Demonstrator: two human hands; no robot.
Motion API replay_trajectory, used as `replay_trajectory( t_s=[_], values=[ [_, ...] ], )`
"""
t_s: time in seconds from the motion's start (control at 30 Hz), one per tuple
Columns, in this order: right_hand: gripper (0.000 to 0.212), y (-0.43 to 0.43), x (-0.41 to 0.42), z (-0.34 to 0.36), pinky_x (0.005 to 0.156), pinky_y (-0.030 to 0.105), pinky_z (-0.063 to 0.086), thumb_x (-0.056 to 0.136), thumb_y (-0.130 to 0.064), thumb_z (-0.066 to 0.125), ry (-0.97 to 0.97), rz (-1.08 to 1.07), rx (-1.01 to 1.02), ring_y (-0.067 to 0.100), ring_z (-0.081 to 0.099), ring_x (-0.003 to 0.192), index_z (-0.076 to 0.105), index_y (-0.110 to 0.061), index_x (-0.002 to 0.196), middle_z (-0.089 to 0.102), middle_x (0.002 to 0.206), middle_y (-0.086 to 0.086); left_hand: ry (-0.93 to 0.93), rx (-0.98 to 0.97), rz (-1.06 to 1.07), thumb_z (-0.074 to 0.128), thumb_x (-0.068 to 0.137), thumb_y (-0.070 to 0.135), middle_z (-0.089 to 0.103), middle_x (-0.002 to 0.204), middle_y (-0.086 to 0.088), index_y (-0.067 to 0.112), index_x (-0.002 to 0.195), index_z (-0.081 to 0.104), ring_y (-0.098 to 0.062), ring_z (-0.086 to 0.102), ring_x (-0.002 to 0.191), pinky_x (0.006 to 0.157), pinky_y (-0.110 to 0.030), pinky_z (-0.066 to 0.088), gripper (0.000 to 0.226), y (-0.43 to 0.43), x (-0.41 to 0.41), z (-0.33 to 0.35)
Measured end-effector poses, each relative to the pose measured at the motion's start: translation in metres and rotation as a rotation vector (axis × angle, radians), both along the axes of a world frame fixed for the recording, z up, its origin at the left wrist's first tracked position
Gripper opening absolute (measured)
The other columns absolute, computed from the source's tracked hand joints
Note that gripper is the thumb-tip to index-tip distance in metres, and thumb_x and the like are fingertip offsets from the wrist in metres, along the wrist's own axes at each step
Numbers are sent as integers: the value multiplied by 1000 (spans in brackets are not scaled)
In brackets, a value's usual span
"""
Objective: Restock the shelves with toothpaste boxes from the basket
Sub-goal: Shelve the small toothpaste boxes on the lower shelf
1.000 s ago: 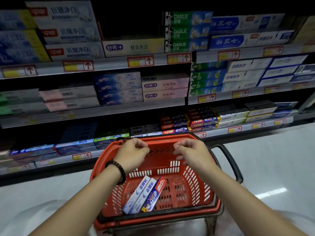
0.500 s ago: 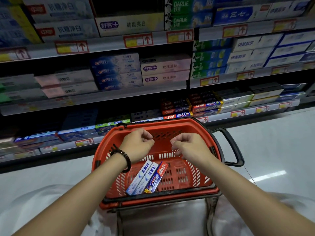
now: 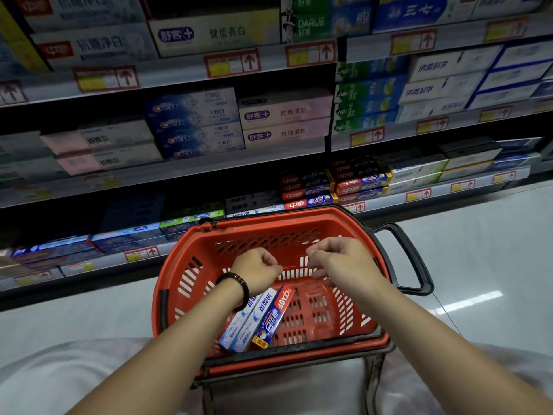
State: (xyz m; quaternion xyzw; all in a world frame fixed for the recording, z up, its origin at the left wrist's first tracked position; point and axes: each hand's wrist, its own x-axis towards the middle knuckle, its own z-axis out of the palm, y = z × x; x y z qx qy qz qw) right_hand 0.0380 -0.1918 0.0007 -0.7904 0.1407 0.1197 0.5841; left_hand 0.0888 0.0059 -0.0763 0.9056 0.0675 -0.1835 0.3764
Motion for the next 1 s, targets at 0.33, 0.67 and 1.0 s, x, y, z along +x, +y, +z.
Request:
replay_trajectory(
  t_s=[0.33,0.67,1.0],
  values=[
    [12,-8,4,-6,62,21,51,102,-21,67,51,-10,9,10,77,77,77,-19,96,78,95,-4,142,126,0,74,90,34,68,93,3,23,90,64,-19,67,87,71,-33,55,15,-3,9,-80],
    [14,-6,8,-31,81,47,63,99,-27,70,120,11,-23,28,77,85,78,-21,89,79,86,6,227,224,-60,69,84,17,70,85,-5,17,81,65,-23,65,78,69,-32,54,4,-23,37,-123],
    [13,-16,15,-27,77,43,60,98,-19,69,172,7,13,33,75,89,78,-23,90,78,93,12,253,303,-94,75,79,25,70,109,-6,21,99,67,-26,67,98,86,-41,60,22,-40,57,-194]
  ],
)
